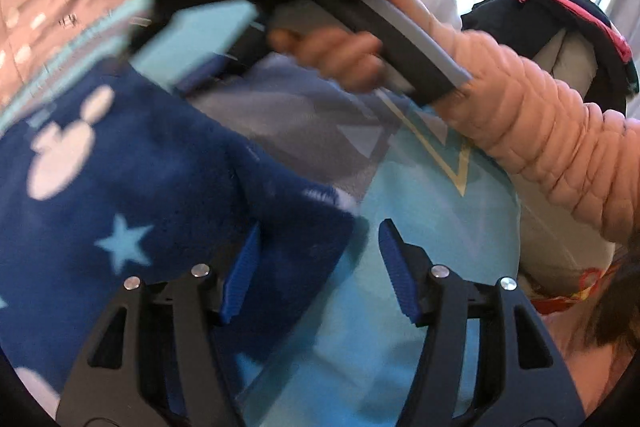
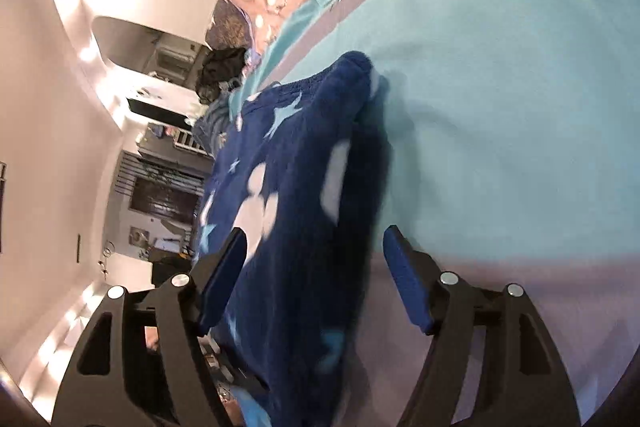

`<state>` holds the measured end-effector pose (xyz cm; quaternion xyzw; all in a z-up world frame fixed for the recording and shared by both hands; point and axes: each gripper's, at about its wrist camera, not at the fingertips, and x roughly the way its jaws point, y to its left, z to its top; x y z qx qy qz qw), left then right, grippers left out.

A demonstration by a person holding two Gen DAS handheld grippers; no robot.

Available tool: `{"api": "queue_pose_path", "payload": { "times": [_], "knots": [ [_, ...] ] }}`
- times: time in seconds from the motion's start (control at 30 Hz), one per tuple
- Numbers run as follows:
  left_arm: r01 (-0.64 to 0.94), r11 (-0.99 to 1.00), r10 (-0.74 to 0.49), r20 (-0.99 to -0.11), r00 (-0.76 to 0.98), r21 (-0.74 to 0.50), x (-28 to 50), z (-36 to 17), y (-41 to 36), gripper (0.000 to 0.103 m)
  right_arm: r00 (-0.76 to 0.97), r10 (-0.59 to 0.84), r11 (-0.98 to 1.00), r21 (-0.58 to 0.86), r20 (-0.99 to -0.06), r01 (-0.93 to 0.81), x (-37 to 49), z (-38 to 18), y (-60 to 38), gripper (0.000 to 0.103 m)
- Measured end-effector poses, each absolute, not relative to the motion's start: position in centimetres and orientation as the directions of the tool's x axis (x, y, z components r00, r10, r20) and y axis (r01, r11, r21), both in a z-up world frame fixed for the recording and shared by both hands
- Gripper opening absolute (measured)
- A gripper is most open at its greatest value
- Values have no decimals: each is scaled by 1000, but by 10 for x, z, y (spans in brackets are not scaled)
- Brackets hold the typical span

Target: Fold small clothes

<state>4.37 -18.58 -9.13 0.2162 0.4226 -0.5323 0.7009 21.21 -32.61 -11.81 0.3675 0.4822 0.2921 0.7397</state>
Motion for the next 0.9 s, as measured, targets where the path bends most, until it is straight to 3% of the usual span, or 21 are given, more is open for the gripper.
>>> {"api": "queue_pose_path", "payload": {
  "times": [0.07,0.1,0.13,0.17,0.23,0.33,0.4,0.5,0.53,0.6,0.67,0.8,0.9],
  "knots": [
    [921,340,-574,-818,40,-193,51,-98,-189,61,364,755,603,795,-545,-63,230,-121,-312,71],
    [919,333,-577,-816,21,-212,53,-98,-188,63,369,743,617,785,-558,-56,236,-121,-312,62],
    [918,330,-577,-816,11,-221,54,-98,-188,63,388,716,641,767,-580,-36,244,-120,-311,47],
    [918,327,-578,-816,8,-222,54,-98,-187,63,406,680,670,742,-611,-5,250,-121,-310,25],
    [922,326,-578,-816,19,-209,51,-100,-186,64,428,634,679,729,-644,91,260,-125,-309,19],
    [929,316,-577,-816,28,-192,42,-101,-189,73,496,524,771,633,-692,68,259,-111,-294,12],
    [935,307,-576,-817,34,-178,38,-103,-192,76,501,484,807,587,-718,61,267,-122,-294,11],
    [935,310,-585,-810,42,-175,35,-103,-191,77,495,588,713,699,-640,58,267,-141,-312,14],
    [933,309,-594,-804,39,-183,35,-103,-188,77,500,596,701,710,-628,57,260,-141,-318,17],
    [926,316,-621,-783,37,-206,34,-101,-182,77,508,590,696,714,-627,73,246,-134,-327,34],
    [910,332,-661,-749,37,-249,37,-94,-174,76,532,550,727,683,-644,74,227,-119,-334,36],
    [879,296,-747,-664,-30,-374,32,-87,-153,53,552,509,782,623,-660,24,160,-99,-339,36],
    [844,303,-750,-657,-76,-442,38,-102,-147,39,561,499,790,612,-660,18,119,-98,-336,36]
  ]
}}
